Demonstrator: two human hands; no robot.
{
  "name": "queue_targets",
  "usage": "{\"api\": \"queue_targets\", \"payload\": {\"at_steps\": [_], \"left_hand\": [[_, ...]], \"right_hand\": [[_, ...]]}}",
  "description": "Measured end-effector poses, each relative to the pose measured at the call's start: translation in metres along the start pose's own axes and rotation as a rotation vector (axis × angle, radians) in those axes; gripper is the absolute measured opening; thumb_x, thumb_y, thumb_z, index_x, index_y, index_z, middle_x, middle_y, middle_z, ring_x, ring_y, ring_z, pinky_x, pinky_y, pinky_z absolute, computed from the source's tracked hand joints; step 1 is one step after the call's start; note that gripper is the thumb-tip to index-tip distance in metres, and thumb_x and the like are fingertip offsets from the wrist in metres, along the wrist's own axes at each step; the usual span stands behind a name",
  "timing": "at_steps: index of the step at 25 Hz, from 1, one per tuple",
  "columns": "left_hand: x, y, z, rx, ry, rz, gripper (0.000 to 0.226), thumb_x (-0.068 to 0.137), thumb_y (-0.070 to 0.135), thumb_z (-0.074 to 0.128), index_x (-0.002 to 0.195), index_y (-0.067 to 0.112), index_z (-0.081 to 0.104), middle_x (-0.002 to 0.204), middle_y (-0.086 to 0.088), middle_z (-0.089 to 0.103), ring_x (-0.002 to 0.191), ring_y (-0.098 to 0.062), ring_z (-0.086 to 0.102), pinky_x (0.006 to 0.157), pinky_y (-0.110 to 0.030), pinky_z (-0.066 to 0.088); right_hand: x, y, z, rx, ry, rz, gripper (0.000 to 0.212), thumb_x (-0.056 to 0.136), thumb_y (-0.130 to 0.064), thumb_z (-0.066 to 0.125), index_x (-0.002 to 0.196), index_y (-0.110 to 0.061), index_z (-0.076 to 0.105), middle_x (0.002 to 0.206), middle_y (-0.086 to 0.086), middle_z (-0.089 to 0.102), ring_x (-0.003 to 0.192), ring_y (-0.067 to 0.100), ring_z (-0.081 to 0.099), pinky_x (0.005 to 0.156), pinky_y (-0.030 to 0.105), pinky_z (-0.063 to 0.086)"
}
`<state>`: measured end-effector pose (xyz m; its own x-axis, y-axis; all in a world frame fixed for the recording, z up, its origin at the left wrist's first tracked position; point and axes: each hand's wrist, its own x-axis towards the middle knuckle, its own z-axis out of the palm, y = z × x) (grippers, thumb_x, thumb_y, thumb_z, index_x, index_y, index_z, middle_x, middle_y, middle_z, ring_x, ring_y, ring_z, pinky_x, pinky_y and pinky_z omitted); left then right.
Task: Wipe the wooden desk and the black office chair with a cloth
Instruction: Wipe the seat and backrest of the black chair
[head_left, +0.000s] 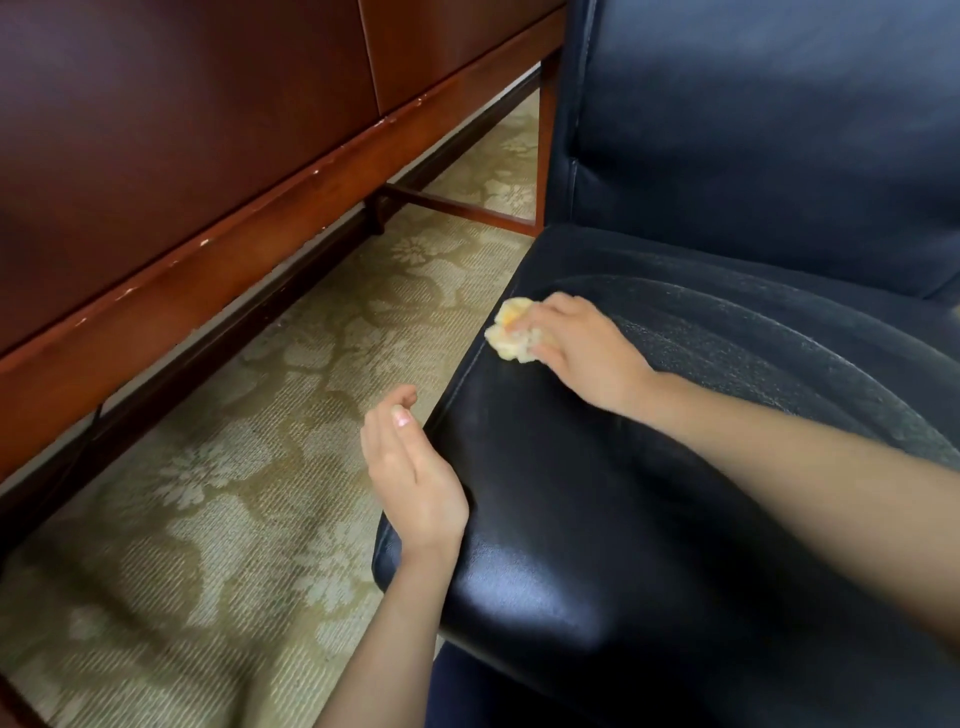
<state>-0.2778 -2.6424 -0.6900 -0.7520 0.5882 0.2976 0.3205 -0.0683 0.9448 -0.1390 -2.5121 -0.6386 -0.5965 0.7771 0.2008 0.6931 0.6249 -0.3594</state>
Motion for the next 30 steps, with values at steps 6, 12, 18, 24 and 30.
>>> {"api": "queue_targets", "payload": {"at_steps": [6,12,18,24,30], "left_hand": [[0.001,0.003,0.001,0.057,-0.066,-0.006,0.061,0.091,0.039,0.014,0.113,0.007,0.060,0.102,0.014,0.053,0.098,0.006,0.044,0.095,-0.020,0.034],[0.005,0.004,0.000,0.100,-0.116,0.041,0.061,0.095,0.039,0.013,0.115,0.006,0.060,0.106,0.010,0.054,0.101,0.000,0.040,0.088,-0.003,0.025],[0.009,0.002,0.000,0.147,-0.148,0.101,0.060,0.096,0.042,0.012,0.120,0.009,0.056,0.107,0.011,0.048,0.101,-0.001,0.036,0.087,-0.002,0.022],[0.013,0.010,0.002,0.253,-0.210,0.173,0.052,0.094,0.039,0.021,0.118,0.011,0.057,0.116,-0.001,0.052,0.109,-0.015,0.040,0.097,-0.025,0.026],[0.011,0.024,0.019,0.876,-0.510,0.341,0.048,0.096,0.036,0.041,0.139,0.017,0.040,0.150,-0.013,0.026,0.134,-0.034,0.025,0.110,-0.055,0.016]], "right_hand": [[0.070,0.003,0.017,-0.033,0.168,0.447,0.038,0.090,0.000,0.053,0.123,-0.019,0.053,0.121,0.011,0.049,0.110,0.030,0.045,0.086,0.038,0.045],[0.041,-0.041,0.035,-0.233,0.129,0.139,0.030,0.089,-0.009,0.055,0.117,-0.018,0.056,0.111,0.009,0.058,0.098,0.027,0.052,0.071,0.029,0.040],[-0.039,-0.078,0.025,-0.011,0.049,-0.070,0.026,0.090,-0.017,0.059,0.116,-0.019,0.062,0.111,0.006,0.059,0.100,0.025,0.051,0.088,0.034,0.041],[-0.111,-0.064,-0.007,0.065,-0.083,-0.129,0.027,0.084,-0.009,0.067,0.110,-0.015,0.068,0.101,0.007,0.062,0.092,0.028,0.056,0.073,0.043,0.054],[-0.133,0.009,-0.047,-0.124,-0.039,-0.119,0.026,0.076,-0.002,0.073,0.100,-0.013,0.070,0.093,0.009,0.065,0.078,0.032,0.061,0.054,0.042,0.056]]}}
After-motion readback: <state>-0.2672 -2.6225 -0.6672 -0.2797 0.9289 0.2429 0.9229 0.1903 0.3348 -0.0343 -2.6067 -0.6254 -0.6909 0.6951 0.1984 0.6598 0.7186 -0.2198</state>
